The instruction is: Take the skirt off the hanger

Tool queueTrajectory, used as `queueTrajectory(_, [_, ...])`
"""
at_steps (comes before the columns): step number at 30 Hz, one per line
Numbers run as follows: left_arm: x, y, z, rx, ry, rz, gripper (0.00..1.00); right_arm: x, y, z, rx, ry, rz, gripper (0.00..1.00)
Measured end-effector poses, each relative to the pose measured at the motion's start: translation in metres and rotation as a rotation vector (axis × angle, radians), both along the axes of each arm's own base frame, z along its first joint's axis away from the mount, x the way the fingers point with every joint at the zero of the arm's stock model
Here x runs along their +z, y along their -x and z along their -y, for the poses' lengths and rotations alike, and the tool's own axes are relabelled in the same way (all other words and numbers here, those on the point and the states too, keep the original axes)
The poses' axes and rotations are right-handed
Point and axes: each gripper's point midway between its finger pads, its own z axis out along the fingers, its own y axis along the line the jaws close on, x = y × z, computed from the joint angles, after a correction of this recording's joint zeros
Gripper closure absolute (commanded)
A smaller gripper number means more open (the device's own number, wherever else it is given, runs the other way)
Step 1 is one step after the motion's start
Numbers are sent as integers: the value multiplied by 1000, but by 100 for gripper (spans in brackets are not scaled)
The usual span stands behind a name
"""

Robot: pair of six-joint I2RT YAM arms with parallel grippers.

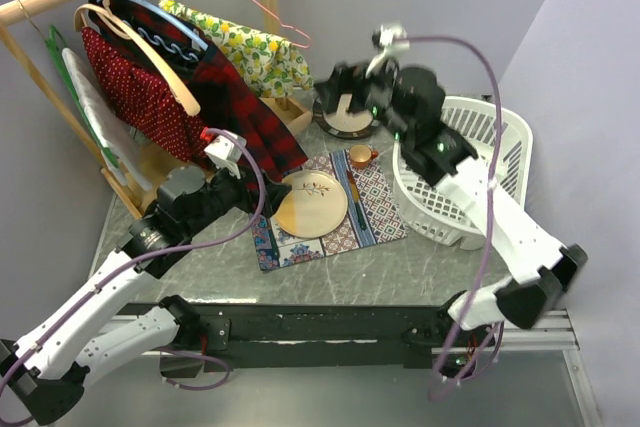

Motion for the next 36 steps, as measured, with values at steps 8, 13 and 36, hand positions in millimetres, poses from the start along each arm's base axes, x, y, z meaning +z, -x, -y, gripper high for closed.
queueTrajectory(8, [9, 6, -5, 3, 21, 28, 3, 31, -84, -3, 59, -17, 87, 31])
queueTrajectory(13, [7, 6, -4, -2, 18, 24, 3, 3, -129, -22, 119, 2, 63, 36])
queueTrajectory(36, [-10, -1, 2, -10, -24, -8, 3, -26, -180, -71, 264, -71, 150, 54])
